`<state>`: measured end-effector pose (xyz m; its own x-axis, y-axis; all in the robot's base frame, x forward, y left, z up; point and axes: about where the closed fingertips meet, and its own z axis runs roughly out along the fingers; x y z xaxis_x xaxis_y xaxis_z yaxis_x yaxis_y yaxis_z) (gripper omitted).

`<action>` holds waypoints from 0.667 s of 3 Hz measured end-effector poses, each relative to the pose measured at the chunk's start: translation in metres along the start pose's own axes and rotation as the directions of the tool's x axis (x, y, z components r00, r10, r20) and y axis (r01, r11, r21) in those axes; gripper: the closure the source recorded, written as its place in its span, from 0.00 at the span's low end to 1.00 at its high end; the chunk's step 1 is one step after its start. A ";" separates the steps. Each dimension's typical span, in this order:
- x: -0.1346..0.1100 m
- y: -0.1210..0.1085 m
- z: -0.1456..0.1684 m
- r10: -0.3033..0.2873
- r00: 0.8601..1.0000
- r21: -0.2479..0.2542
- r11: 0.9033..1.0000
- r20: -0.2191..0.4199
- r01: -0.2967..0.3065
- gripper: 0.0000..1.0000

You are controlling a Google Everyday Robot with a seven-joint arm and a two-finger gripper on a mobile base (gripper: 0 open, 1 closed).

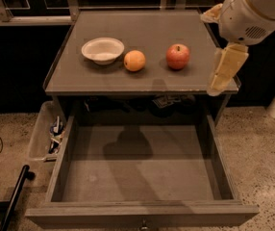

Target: Place apple into top drawer

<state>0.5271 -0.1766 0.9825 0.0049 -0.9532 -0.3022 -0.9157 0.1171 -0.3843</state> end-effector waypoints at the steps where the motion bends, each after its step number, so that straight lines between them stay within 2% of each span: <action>1: 0.010 -0.029 0.024 -0.020 0.997 0.023 1.000 0.076 0.018 0.00; 2: 0.010 -0.029 0.024 -0.020 0.997 0.023 1.000 0.076 0.018 0.00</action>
Offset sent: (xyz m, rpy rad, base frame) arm 0.0267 -0.0056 -0.0052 0.0467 -0.0378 0.0294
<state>0.5634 -0.1828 0.9700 0.0534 -0.9314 -0.3600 -0.9058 0.1065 -0.4100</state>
